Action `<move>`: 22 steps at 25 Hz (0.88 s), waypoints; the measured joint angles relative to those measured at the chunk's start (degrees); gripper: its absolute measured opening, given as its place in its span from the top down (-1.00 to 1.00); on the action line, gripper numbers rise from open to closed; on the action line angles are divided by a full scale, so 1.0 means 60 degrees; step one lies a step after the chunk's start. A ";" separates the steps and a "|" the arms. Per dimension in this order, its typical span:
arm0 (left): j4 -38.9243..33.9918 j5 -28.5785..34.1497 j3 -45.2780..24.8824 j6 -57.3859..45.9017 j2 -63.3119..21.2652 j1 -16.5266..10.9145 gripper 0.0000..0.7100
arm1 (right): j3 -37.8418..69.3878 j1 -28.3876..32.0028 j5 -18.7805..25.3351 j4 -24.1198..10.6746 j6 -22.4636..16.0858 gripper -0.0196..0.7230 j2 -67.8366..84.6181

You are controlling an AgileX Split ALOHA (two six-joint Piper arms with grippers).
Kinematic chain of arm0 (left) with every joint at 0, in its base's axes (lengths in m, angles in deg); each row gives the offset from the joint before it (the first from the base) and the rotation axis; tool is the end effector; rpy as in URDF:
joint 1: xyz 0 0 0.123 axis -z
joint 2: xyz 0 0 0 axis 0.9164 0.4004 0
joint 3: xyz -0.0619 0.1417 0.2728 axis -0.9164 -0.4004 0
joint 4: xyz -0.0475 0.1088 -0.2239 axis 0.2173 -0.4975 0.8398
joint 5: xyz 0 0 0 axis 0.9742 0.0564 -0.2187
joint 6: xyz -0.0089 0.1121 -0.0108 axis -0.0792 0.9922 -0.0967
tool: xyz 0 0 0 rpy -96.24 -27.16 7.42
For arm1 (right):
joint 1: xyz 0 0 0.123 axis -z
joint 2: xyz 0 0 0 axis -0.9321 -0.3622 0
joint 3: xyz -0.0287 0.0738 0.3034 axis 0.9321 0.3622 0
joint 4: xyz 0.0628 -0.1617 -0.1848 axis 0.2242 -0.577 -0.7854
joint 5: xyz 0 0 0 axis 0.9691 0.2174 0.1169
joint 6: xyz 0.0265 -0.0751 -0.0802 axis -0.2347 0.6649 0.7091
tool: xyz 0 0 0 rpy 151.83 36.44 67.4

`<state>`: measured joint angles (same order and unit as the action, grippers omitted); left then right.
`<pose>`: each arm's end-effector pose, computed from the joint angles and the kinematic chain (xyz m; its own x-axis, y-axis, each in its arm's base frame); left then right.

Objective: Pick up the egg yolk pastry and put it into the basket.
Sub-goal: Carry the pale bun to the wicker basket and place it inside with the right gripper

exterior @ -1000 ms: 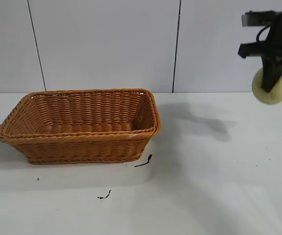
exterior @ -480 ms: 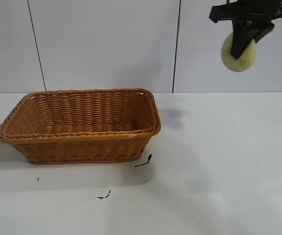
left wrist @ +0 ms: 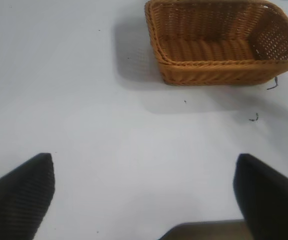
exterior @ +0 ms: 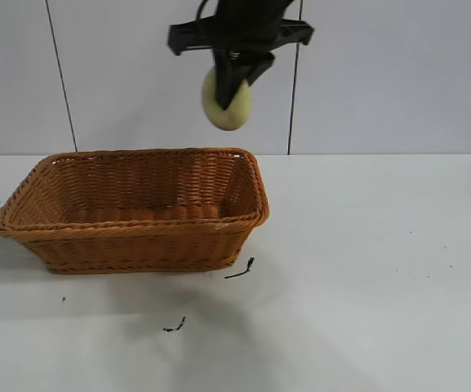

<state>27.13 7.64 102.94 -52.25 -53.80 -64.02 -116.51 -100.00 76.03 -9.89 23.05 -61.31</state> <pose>-0.0141 -0.0052 0.2661 -0.4652 -0.0480 -0.8839 0.0560 0.9949 -0.0835 0.4480 0.2737 0.2719 -0.7837 -0.4680 -0.4084 -0.5192 0.8545 0.0173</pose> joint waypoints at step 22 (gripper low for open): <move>0.0000 0.0000 0.0000 0.0000 0.0000 0.0000 -0.96 | -0.0505 -0.0756 -0.1624 0.0586 0.0000 0.01 -0.2508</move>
<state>27.13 7.64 102.94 -52.25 -53.80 -64.02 -119.54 -104.54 66.28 -6.38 23.05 -76.36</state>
